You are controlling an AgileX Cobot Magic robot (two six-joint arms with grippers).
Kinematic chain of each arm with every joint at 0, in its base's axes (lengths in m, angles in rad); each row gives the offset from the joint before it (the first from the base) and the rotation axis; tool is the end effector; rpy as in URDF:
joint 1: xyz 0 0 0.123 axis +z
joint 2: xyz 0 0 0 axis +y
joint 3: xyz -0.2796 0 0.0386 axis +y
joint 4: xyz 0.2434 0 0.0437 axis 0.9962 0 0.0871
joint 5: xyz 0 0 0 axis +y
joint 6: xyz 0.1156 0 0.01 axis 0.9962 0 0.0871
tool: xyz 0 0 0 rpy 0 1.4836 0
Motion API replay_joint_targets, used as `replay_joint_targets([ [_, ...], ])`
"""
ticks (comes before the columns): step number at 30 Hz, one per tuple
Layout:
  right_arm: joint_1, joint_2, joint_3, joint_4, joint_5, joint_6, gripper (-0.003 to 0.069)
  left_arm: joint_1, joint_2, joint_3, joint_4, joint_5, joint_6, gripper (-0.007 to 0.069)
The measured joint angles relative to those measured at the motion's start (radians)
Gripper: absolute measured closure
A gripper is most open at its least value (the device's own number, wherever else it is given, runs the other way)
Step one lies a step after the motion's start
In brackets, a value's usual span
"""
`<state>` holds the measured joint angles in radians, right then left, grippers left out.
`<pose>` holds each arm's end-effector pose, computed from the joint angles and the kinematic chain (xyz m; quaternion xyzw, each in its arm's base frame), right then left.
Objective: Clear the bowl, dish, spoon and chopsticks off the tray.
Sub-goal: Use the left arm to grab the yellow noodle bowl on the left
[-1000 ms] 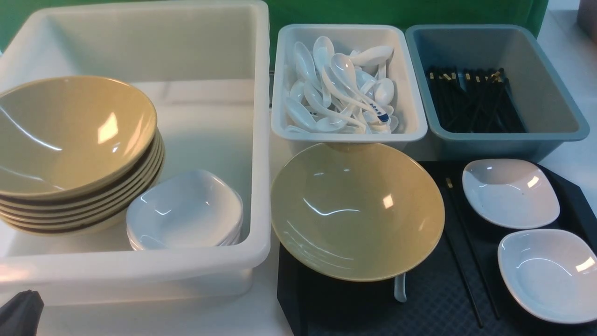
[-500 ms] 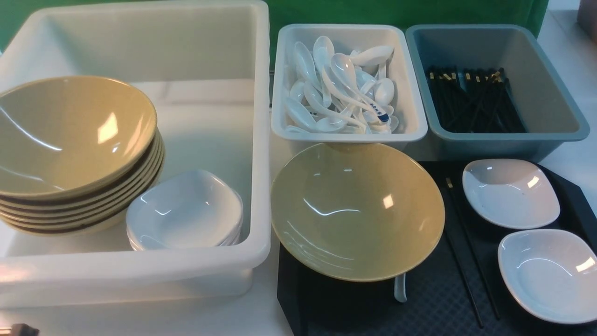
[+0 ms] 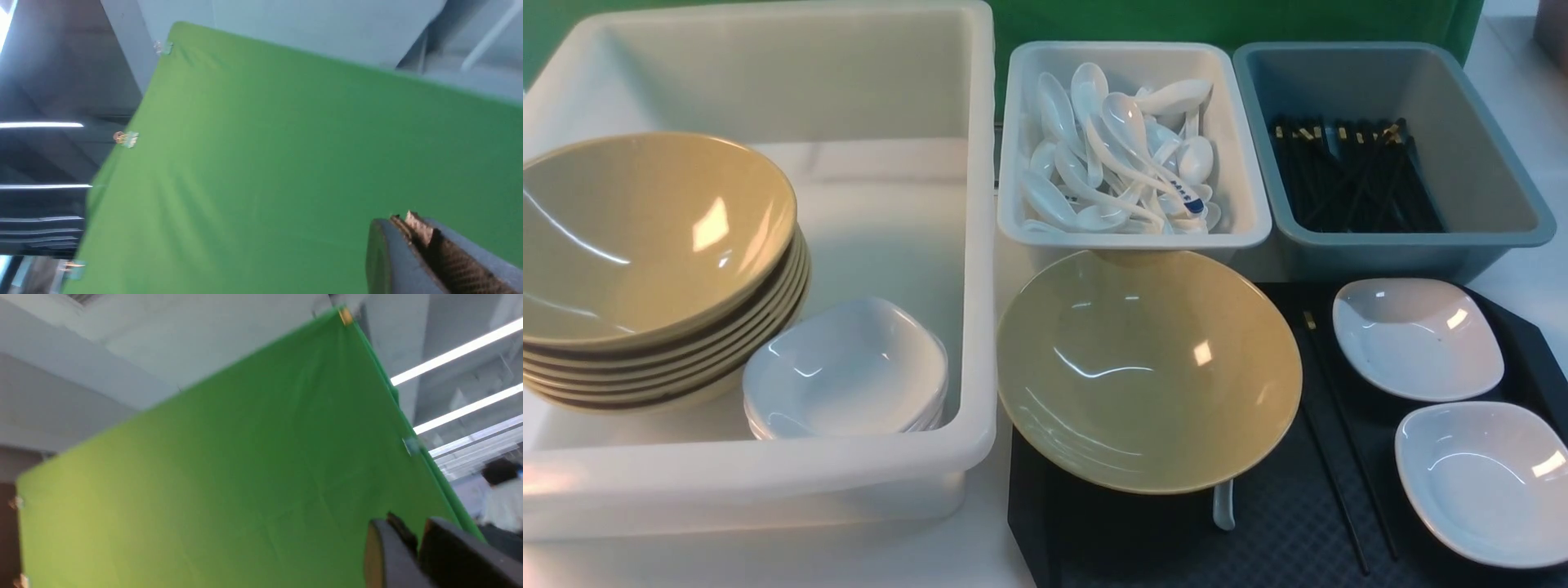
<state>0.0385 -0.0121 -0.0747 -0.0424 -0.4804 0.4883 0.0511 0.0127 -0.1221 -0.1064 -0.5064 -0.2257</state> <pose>0.0507 0.0042 0.2933 0.0819 0.4349 0.2214 0.8690 0.0464 0.0083 0.3098 -0.1005 0.4099 -0.1102 0.8999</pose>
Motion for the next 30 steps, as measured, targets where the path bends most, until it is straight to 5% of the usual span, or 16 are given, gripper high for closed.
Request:
replay_joint_targets([
  [4, 0.0, 0.072, -0.231, 0.001, 0.258, -0.313, 0.0622, 0.0, 0.189, -0.272, 0.038, 0.216, 0.063, 0.0633],
  [9, 0.0, 0.212, -0.328, 0.001, 0.468, -0.563, 0.0625, -0.003, 0.491, -0.409, 0.045, 0.285, 0.101, 0.0633],
  [16, 0.002, 0.375, -0.346, 0.004, 0.919, -0.603, 0.0625, -0.129, 0.82, -0.659, 0.095, 0.743, 0.05, 0.0633],
  [17, 0.007, 0.423, -0.346, 0.02, 1.059, -0.619, 0.0625, -0.192, 0.915, -0.741, 0.094, 0.922, 0.089, 0.0633],
  [20, 0.03, 0.471, -0.346, 0.079, 1.156, -0.677, 0.0625, -0.28, 1.064, -0.859, 0.044, 1.12, 0.172, 0.0633],
  [24, 0.06, 0.487, -0.346, 0.156, 1.143, -0.742, 0.0625, -0.399, 1.234, -0.988, -0.109, 1.231, 0.278, 0.0633],
  [30, 0.07, 0.489, -0.346, 0.182, 1.1, -0.756, 0.0625, -0.614, 1.517, -1.145, -0.244, 1.181, 0.401, 0.0633],
])
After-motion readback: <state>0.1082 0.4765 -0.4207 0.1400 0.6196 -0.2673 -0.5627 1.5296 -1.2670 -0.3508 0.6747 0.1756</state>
